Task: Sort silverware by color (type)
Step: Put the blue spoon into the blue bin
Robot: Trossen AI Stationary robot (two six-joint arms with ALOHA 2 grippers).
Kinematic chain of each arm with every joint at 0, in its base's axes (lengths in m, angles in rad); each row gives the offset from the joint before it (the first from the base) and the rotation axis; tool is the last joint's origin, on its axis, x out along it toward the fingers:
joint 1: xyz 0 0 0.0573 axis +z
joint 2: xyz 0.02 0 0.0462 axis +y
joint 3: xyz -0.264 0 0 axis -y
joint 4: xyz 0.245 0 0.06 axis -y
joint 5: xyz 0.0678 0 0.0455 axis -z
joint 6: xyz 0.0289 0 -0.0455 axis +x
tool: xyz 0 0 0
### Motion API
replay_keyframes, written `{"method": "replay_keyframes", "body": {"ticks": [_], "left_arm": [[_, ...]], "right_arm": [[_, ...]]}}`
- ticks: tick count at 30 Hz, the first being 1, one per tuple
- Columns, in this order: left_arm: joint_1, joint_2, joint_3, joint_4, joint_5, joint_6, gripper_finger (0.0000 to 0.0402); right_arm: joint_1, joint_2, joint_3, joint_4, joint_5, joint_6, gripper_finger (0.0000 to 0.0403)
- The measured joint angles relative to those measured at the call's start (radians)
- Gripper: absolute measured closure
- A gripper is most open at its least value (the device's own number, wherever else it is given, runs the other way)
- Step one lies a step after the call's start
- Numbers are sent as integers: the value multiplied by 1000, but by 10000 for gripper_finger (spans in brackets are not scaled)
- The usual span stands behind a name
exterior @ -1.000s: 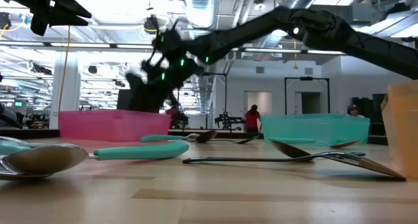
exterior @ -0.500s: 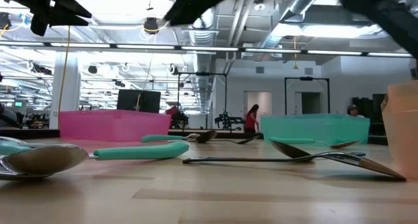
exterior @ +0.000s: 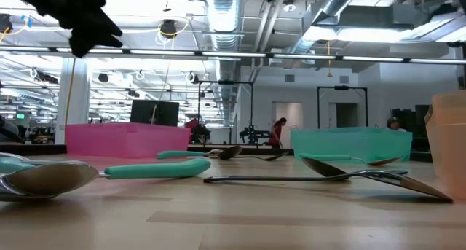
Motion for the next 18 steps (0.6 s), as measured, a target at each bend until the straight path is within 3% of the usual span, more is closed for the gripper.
{"method": "replay_keyframes", "body": {"ticks": [4, 9, 13, 18], "left_arm": [[-43, 78, 0, 30, 238, 37, 279], [-150, 106, 0, 32, 333, -18, 279], [-264, 110, 0, 32, 267, -85, 279], [-350, 109, 0, 37, 29, -159, 279]], "right_arm": [[58, -3, -28, -247, -50, 5, 243], [159, -56, -188, -212, -121, -4, 243], [230, -157, -346, -202, -99, 22, 243], [237, -213, -427, 82, -32, 259, 243]]}}
